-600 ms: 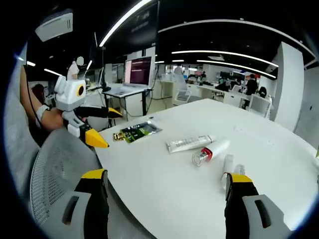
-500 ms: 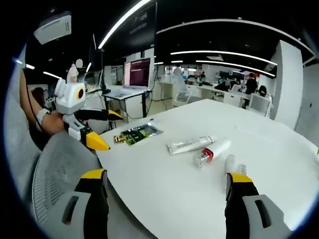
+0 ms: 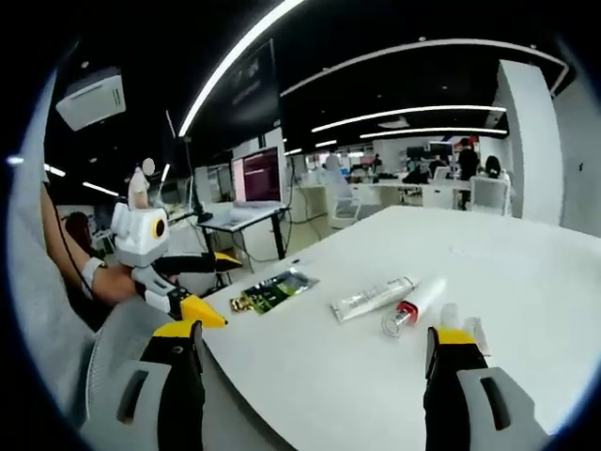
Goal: Arrange the skincare products in the storage area until every visible bottle or jar stands upright without overlapping.
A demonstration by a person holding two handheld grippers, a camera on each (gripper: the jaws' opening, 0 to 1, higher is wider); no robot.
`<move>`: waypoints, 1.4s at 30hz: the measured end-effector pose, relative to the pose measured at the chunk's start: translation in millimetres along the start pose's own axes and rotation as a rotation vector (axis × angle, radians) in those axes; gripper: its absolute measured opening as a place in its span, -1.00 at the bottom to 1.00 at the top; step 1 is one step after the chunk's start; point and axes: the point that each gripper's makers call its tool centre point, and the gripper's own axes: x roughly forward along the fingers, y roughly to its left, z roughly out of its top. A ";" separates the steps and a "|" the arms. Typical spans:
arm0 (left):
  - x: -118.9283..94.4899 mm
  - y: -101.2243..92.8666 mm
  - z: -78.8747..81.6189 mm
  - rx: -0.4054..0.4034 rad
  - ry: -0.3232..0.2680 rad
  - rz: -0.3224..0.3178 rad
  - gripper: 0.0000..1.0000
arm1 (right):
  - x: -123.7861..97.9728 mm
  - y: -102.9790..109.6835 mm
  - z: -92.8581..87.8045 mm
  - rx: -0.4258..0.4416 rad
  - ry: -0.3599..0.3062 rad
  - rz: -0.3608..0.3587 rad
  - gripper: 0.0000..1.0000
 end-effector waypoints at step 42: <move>5.1 -4.4 -11.4 0.052 0.055 -0.003 0.99 | 13.0 -49.0 30.0 -0.176 0.119 -0.053 0.98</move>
